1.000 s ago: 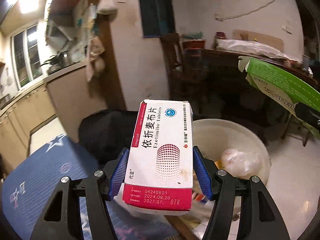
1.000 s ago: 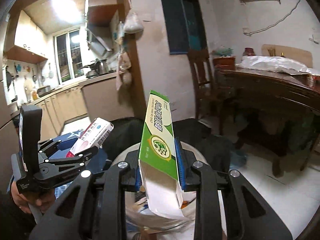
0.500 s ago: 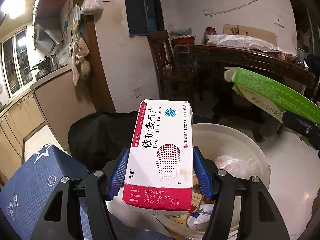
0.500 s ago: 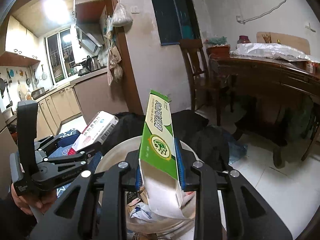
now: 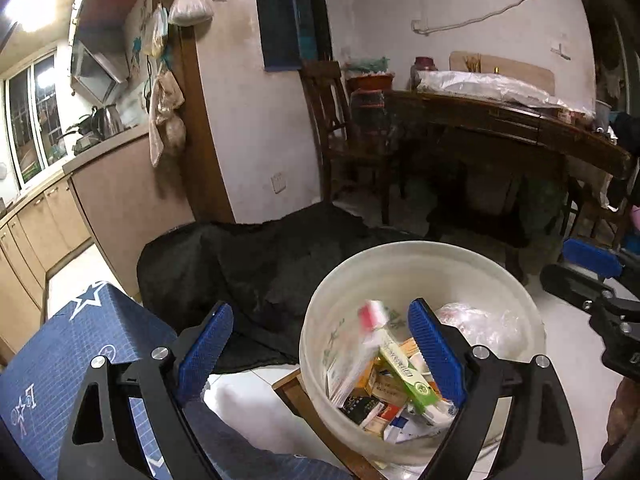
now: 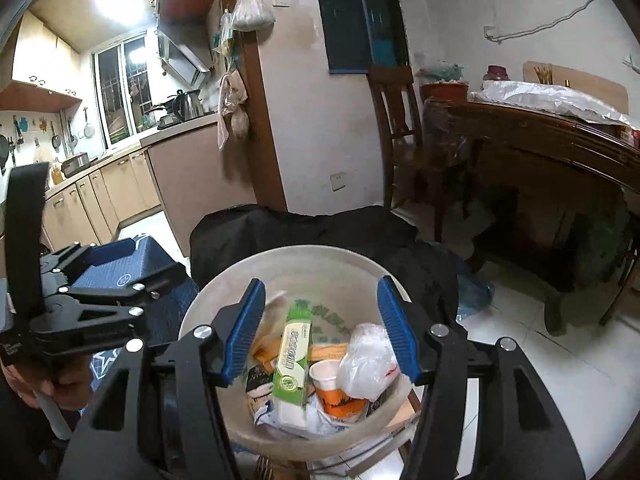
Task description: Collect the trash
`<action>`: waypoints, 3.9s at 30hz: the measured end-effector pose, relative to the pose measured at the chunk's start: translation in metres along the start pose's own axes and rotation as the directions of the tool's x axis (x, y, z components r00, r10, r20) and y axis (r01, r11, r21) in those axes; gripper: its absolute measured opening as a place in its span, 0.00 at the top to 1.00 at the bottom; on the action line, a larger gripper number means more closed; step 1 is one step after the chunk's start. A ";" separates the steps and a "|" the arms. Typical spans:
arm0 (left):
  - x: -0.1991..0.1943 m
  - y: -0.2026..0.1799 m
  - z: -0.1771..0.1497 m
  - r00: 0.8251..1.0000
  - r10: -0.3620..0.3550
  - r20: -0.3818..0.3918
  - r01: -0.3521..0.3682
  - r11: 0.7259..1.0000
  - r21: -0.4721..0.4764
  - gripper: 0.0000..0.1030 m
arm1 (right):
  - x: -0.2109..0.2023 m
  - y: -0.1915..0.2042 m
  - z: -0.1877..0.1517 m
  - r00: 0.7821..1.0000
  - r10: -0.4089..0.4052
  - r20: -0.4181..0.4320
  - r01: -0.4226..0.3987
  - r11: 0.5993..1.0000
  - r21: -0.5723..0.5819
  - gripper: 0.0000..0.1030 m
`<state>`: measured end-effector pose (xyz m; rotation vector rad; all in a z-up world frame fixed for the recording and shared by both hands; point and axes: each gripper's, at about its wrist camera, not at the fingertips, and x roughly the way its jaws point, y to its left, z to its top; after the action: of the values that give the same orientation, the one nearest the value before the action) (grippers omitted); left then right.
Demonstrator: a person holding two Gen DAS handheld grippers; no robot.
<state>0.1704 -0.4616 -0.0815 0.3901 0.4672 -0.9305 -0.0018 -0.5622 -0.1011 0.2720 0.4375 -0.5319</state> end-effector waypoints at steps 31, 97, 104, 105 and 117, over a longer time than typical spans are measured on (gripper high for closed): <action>-0.286 0.086 -0.192 0.921 0.288 0.261 -0.272 0.957 -0.098 0.04 | -0.186 0.109 -0.085 0.990 -0.008 0.139 0.036 0.980 -0.198 0.05; -0.297 0.258 -0.275 0.778 0.616 -0.124 -0.582 0.632 -0.512 0.05 | -0.045 0.179 -0.071 0.916 0.287 -0.281 -0.342 0.925 -0.167 0.05; -0.314 0.290 -0.289 0.654 0.709 -0.264 -0.727 0.493 -0.478 0.05 | -0.004 0.260 -0.079 0.859 0.371 -0.354 -0.469 0.846 -0.252 0.05; -0.316 0.301 -0.293 0.648 0.705 -0.288 -0.731 0.472 -0.492 0.05 | 0.007 0.273 -0.080 0.852 0.373 -0.367 -0.479 0.839 -0.258 0.05; -0.250 0.406 -0.315 0.623 0.628 -0.466 -0.776 0.424 -0.466 0.05 | 0.125 0.411 -0.079 0.849 0.311 -0.427 -0.461 0.830 -0.312 0.05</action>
<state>0.3130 0.0860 -0.1607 0.0264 0.7152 0.1674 0.2916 -0.2464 -0.1731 0.0492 0.8165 0.0326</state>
